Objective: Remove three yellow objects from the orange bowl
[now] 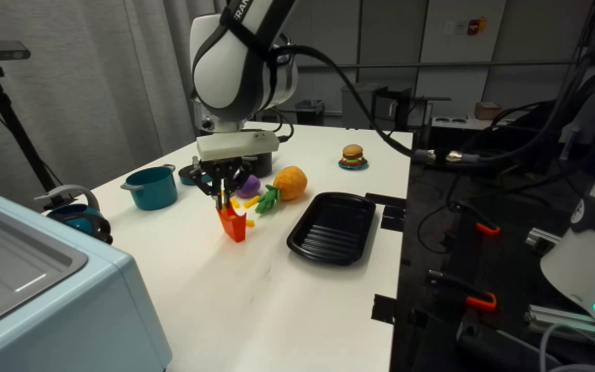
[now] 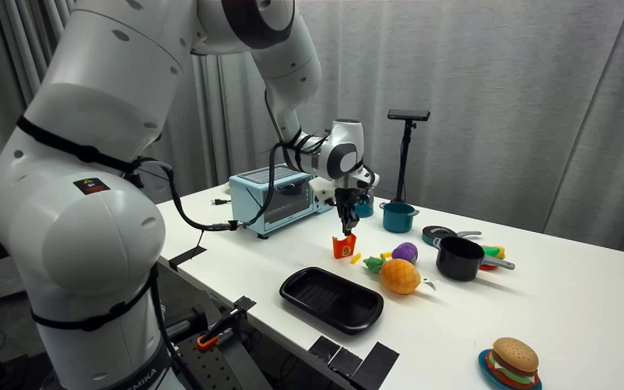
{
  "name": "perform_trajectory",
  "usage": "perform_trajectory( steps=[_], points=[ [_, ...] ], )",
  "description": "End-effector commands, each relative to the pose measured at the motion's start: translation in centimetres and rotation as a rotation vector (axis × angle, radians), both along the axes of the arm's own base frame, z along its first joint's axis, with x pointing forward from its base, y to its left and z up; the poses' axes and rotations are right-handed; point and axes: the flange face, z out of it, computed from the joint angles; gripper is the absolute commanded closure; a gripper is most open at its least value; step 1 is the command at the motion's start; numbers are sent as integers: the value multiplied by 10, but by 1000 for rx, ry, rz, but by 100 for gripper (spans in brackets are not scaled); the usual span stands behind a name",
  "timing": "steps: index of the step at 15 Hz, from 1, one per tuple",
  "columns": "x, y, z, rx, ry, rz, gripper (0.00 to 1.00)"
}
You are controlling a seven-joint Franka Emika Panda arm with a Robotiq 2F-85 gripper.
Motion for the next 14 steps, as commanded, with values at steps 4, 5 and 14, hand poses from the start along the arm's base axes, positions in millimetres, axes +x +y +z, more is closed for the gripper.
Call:
perform_trajectory(
  steps=[4,5,14],
  points=[
    [-3,-8,15,11,2,-19,97],
    [-3,-8,18,13,1,-19,97],
    [-4,-10,56,73,23,-50,97]
  ],
)
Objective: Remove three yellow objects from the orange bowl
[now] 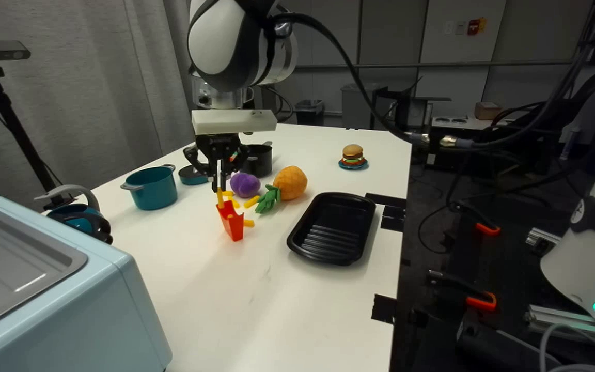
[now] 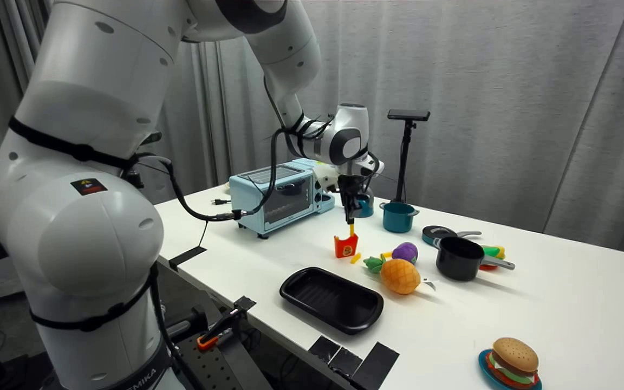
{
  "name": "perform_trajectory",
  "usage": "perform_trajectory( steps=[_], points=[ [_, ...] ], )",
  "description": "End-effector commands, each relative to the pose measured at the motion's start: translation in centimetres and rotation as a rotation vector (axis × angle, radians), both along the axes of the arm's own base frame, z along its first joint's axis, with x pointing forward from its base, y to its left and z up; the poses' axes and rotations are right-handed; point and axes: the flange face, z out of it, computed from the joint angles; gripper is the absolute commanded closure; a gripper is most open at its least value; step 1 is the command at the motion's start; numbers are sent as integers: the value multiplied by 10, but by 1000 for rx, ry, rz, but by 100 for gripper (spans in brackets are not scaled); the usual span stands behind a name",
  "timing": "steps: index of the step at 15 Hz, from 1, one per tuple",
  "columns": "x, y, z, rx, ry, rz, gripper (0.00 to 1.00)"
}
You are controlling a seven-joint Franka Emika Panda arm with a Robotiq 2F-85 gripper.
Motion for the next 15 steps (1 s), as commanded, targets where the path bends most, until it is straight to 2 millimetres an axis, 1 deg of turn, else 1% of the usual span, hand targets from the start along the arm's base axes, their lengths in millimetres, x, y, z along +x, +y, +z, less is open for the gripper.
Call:
perform_trajectory(
  steps=[1,4,8,10,11,15],
  points=[
    [-9,-2,20,48,34,-20,97],
    [-6,-7,31,53,17,-42,97],
    [3,-25,36,15,-39,-57,97],
    [7,-34,33,-5,-50,-67,97],
    [11,-46,32,-20,-50,-73,97],
    [14,-73,18,-63,-25,-92,97]
  ],
)
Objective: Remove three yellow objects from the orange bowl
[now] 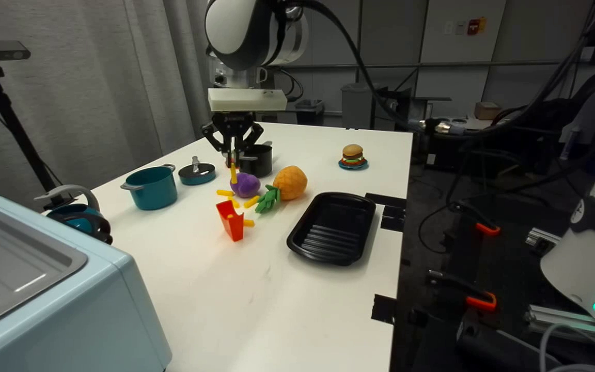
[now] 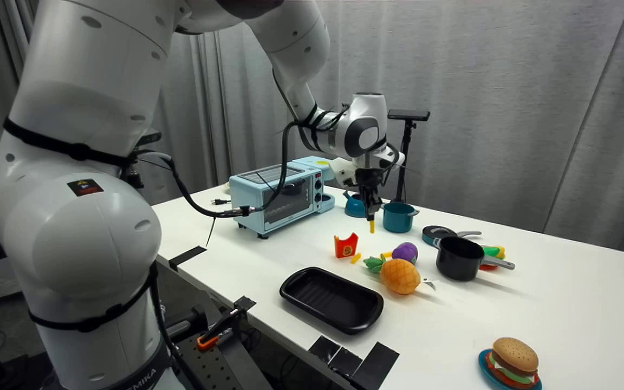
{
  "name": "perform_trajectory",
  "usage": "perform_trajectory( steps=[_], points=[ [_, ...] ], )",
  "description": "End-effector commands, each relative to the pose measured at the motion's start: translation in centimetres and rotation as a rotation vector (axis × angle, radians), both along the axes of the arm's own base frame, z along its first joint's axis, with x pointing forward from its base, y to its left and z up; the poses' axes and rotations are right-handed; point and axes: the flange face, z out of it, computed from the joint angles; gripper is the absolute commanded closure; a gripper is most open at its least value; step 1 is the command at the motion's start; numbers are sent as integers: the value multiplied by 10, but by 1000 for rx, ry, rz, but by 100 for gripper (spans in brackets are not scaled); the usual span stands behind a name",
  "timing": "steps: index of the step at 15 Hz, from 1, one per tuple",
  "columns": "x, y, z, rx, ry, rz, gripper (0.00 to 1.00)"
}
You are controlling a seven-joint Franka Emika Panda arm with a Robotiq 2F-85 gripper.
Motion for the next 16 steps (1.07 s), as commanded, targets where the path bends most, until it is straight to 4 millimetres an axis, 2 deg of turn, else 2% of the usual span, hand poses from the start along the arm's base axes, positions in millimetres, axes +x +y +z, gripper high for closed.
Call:
perform_trajectory(
  steps=[1,6,7,9,14,15,16],
  points=[
    [1,-23,-13,-36,19,-30,97],
    [8,-62,-35,-25,89,-66,97],
    [3,-47,-47,-24,99,-68,97],
    [1,-37,-58,-15,115,-59,97],
    [-4,5,-82,6,145,-11,97],
    [-5,11,-85,6,148,-6,97],
    [-2,7,-84,6,150,-2,97]
  ],
)
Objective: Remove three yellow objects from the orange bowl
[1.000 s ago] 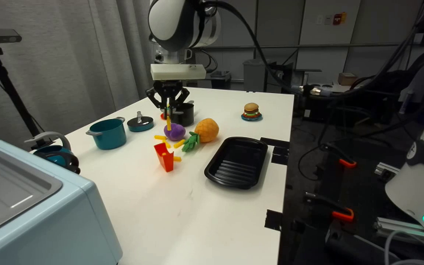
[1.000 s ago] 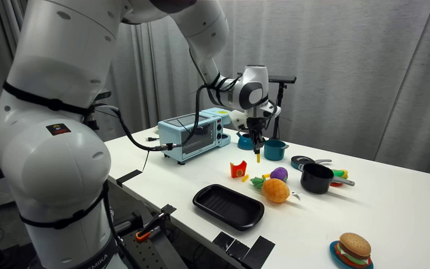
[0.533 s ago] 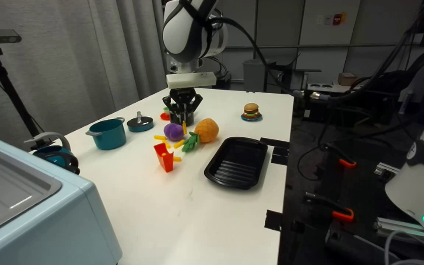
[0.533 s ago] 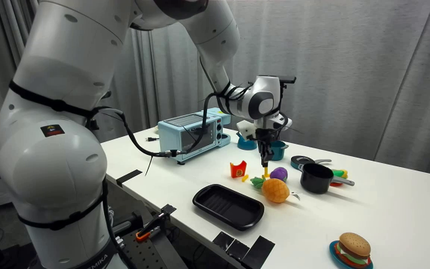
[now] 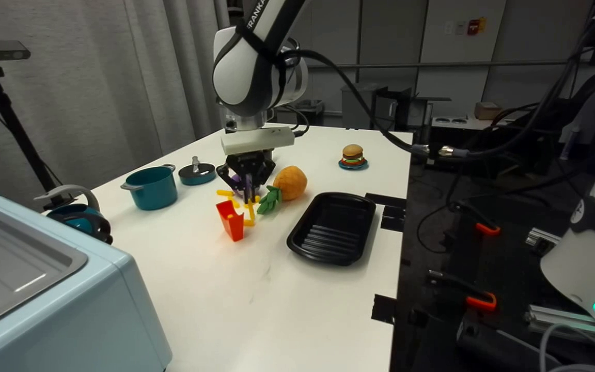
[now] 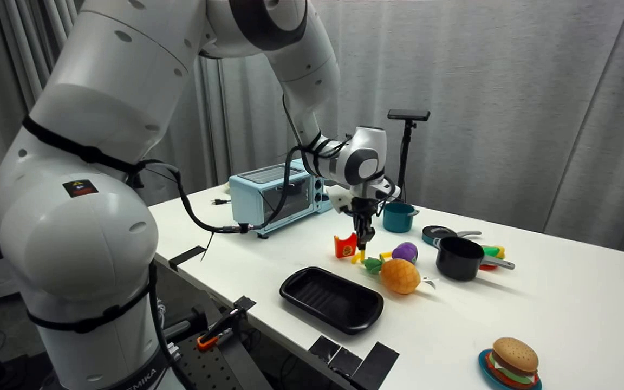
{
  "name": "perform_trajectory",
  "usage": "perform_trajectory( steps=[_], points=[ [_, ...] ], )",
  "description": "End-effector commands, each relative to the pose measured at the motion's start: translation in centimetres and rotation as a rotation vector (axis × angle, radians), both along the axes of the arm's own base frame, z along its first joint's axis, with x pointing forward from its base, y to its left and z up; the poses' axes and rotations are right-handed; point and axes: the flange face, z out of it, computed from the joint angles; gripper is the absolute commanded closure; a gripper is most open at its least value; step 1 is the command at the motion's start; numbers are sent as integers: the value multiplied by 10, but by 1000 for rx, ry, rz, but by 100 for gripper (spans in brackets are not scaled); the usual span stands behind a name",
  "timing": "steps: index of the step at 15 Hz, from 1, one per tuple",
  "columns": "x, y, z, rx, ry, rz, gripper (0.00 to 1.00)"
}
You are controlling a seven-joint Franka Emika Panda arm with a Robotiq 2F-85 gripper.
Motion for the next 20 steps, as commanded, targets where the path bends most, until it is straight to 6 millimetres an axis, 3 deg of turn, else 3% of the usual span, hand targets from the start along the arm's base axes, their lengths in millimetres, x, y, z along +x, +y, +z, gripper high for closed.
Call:
perform_trajectory(
  steps=[1,5,6,7,15,17,20],
  points=[
    [9,7,-2,13,4,-1,97],
    [14,5,-1,2,-11,-10,97],
    [14,5,-1,1,-11,-12,62],
    [14,4,-2,2,-9,-14,61],
    [27,-21,10,-2,-25,-30,2],
    [29,-24,16,2,-32,-36,0],
    [25,-13,22,5,-43,-39,0]
  ],
)
